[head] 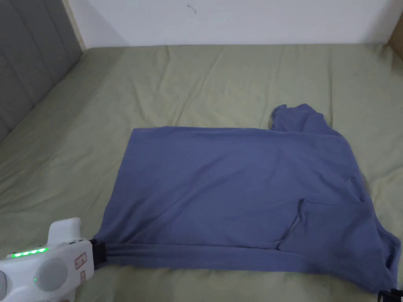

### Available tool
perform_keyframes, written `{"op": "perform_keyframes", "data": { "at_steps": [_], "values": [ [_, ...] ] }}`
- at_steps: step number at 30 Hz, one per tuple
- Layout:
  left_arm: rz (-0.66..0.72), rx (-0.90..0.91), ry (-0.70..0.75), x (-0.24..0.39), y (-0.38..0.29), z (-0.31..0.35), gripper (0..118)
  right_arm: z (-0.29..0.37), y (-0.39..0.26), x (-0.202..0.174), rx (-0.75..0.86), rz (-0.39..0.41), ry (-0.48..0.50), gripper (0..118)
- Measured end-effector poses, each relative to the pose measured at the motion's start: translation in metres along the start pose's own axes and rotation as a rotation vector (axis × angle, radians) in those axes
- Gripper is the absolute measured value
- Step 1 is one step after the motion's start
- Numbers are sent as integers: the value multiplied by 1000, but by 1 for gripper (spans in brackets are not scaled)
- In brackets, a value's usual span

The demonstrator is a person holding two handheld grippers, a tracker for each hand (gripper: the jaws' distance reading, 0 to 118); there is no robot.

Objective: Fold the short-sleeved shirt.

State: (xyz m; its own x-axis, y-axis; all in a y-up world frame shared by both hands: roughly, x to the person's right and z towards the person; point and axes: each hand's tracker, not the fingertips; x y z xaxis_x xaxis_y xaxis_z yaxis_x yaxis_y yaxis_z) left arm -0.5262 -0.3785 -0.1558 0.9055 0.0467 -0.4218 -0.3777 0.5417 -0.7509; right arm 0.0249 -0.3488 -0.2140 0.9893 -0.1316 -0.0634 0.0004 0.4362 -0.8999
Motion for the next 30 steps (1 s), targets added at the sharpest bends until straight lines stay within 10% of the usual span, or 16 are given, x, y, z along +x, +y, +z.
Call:
{"op": "perform_keyframes", "data": {
  "at_steps": [9,12,13,16,17,18,21,30],
  "values": [
    [-47,63,-7,8,6,21,6,11,9,2,59,26,13,5],
    [-59,66,-1,10,6,25,6,3,21,-4,66,64,-21,93],
    [-63,65,0,11,6,26,6,-3,24,-4,60,75,-28,95],
    [-73,64,7,10,5,26,6,-25,29,2,34,72,-37,90],
    [-75,59,11,10,5,26,6,-32,30,3,-29,63,-63,76],
    [-76,54,11,10,4,26,6,-36,27,5,-20,77,-37,35],
    [-72,44,6,8,3,25,6,-51,18,9,-29,57,-18,17],
    [-60,43,15,8,25,39,6,8,53,4,53,45,38,10]
  ]
}}
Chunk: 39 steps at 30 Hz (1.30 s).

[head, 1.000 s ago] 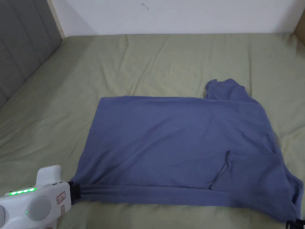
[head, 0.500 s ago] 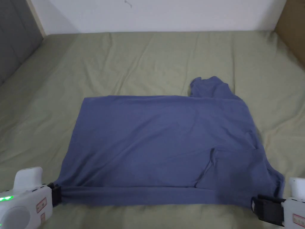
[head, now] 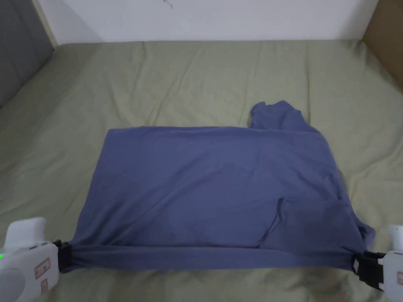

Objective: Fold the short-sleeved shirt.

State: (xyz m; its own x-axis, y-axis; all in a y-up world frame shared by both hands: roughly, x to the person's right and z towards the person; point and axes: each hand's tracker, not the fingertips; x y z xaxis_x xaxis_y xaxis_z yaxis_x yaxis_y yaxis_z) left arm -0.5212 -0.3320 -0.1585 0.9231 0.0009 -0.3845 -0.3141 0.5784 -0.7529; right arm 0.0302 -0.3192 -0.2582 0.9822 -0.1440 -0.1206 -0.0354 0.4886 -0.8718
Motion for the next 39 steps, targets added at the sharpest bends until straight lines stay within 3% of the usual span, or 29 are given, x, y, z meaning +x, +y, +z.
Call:
{"op": "perform_keyframes", "data": {
  "at_steps": [7,10,11,13,14,15,16,18,22,23,24,25,26,27,33,34,35,36,37,38,39],
  "values": [
    [-81,43,34,20,81,-18,6,-15,89,-8,31,16,31,10],
    [-63,31,21,26,112,-53,9,-58,129,-5,-23,-38,30,10],
    [-53,25,20,28,119,-66,17,-74,139,-4,-39,-44,34,10],
    [-41,16,42,32,126,-86,60,-100,150,-4,-60,-65,3,14],
    [-73,-5,92,35,129,-96,81,-112,154,-6,-88,-30,-34,30],
    [-101,-29,121,37,130,-103,97,-120,156,-8,-118,6,-60,66],
    [-119,-39,137,37,129,-106,98,-125,156,-12,-131,50,-112,83],
    [-109,-22,126,35,123,-99,97,-122,150,-14,-97,88,-149,84],
    [-73,-9,76,24,102,-68,92,-86,135,-10,-26,62,-85,84],
    [-56,9,51,23,93,-57,81,-74,128,-10,-5,54,-79,82],
    [-51,14,31,22,84,-46,47,-60,119,-10,21,49,-83,72],
    [-43,15,16,18,74,-37,19,-48,108,-11,54,43,-87,53],
    [-31,26,14,17,62,-28,3,-38,95,-9,73,33,-100,28],
    [-22,31,-3,17,51,-20,2,-31,82,-9,74,26,-98,8],
    [3,17,-6,3,20,-21,1,-23,34,-5,9,-42,-27,3],
    [3,8,10,2,25,-25,12,-26,32,-4,10,-50,-36,3],
    [1,-9,12,2,31,-29,36,-25,30,-4,5,-54,-38,3],
    [2,-12,5,2,36,-34,81,-25,30,-3,1,-57,-34,3],
    [5,-15,-13,2,41,-45,108,-24,29,-2,5,-68,-29,3],
    [5,-37,-24,3,45,-56,118,-24,29,-2,5,-72,-29,3],
    [11,-58,-9,4,47,-64,115,-23,28,-2,3,-72,-29,3]
  ]
}}
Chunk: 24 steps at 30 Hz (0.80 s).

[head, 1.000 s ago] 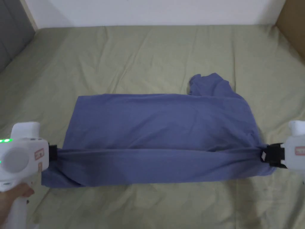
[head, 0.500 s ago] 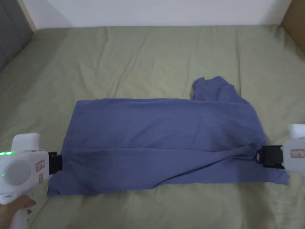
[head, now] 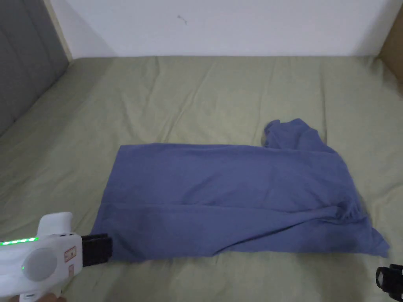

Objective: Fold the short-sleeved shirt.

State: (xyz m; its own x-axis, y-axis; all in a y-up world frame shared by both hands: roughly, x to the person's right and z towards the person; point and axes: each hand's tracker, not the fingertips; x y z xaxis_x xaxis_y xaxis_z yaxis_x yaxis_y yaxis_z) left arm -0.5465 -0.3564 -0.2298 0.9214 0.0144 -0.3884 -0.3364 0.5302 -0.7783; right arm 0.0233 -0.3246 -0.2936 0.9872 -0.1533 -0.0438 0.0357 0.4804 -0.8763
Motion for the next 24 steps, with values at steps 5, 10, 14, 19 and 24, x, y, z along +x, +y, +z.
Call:
{"op": "perform_keyframes", "data": {
  "at_steps": [5,10,14,19,24],
  "values": [
    [71,-104,-9,-4,-4,-48,82,0,-5,6,-6,3,-19,3],
    [63,-26,1,-3,1,-23,15,-10,-4,19,-23,-57,10,3],
    [85,-33,-25,3,8,-12,12,-18,21,24,16,-52,-5,20],
    [27,-24,-16,10,6,-1,12,-54,65,35,49,-72,16,94],
    [63,-50,-38,6,1,-2,12,-119,70,36,-149,-66,-64,71]
  ]
}}
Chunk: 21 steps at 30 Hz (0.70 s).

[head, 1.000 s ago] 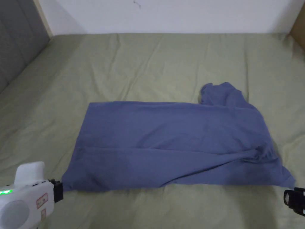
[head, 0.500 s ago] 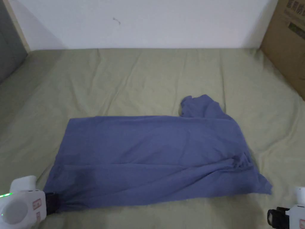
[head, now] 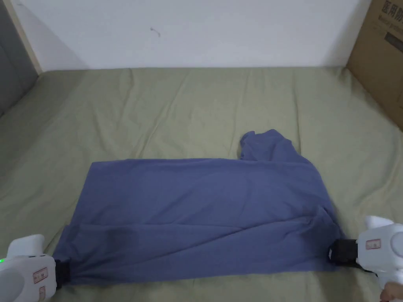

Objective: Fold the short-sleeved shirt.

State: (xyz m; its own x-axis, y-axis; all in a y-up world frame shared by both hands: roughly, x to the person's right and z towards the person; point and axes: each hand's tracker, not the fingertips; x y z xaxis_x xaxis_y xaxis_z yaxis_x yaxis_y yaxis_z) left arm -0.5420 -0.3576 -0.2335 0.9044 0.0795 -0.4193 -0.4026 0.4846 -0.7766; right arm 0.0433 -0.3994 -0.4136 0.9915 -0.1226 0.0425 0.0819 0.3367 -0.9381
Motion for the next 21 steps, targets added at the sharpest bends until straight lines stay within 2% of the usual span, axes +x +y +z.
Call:
{"op": "perform_keyframes", "data": {
  "at_steps": [1,3,4,5,10,15,19,20,21],
  "values": [
    [2,-5,-3,1,0,0,12,14,-5,-7,77,26,-20,63],
    [-16,-3,-3,2,0,4,12,32,-10,-18,86,101,-19,13],
    [-24,-3,-8,3,1,7,12,36,-13,-21,86,105,-19,12],
    [-37,0,-2,3,2,8,12,38,-12,-23,70,147,-29,11],
    [-59,27,-26,-4,5,35,11,73,-20,-13,115,75,39,10],
    [-112,24,10,-9,-28,68,11,116,-66,2,102,86,21,11],
    [-117,-18,24,-14,-72,73,12,112,-124,19,71,66,20,11],
    [-119,-20,23,-14,-83,71,13,107,-135,21,65,76,24,11],
    [-122,-31,30,-13,-90,68,26,101,-143,22,54,78,8,19]
  ]
}}
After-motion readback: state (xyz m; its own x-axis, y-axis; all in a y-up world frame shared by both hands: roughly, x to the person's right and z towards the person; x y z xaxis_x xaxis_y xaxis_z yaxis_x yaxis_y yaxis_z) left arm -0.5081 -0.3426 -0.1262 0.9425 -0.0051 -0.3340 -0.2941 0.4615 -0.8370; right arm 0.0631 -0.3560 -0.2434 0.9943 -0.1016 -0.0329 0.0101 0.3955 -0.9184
